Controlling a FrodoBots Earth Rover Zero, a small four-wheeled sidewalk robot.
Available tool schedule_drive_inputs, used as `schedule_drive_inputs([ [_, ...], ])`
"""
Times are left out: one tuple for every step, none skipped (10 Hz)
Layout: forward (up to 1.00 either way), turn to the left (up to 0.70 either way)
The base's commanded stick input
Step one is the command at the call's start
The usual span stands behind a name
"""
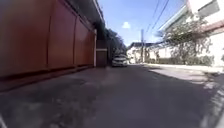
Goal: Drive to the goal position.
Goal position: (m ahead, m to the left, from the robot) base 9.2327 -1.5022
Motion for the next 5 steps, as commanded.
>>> schedule_drive_inputs([
  [0.7, 0.0],
  [0.7, -0.1],
  [0.7, -0.25],
  [0.7, -0.35],
  [0.7, -0.35],
])
